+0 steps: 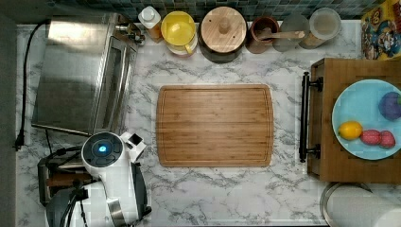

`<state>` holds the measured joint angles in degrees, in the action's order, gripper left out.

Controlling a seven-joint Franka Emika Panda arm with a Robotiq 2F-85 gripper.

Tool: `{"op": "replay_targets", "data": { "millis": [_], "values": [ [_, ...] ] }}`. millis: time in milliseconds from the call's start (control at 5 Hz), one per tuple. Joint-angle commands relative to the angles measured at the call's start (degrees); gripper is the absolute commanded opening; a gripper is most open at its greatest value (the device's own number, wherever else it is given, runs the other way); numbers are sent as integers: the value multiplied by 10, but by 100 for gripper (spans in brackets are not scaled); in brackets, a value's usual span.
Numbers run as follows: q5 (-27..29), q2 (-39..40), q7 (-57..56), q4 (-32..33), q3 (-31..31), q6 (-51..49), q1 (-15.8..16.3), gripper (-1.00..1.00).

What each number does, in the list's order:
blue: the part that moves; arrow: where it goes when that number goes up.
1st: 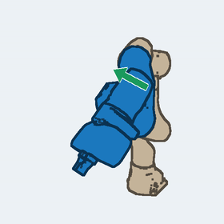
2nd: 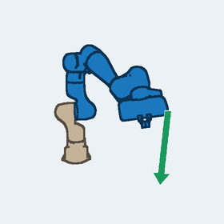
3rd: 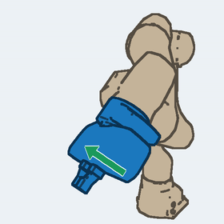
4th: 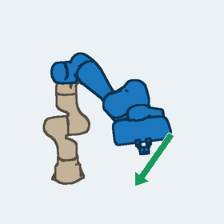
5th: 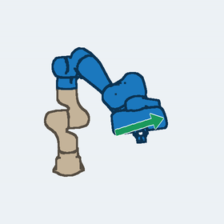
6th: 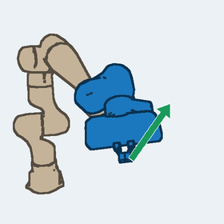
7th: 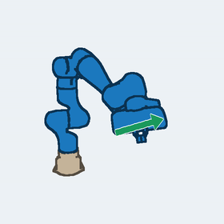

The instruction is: Turn on the toaster.

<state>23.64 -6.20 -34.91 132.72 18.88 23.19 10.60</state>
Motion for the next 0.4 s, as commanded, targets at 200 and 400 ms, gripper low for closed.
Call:
{"op": "replay_targets", "data": {
  "millis": [200,400],
  "values": [
    [-27,5,-10,-83,7,10,1,-100],
    [-27,0,-9,-77,2,15,-2,-100]
  ]
}}
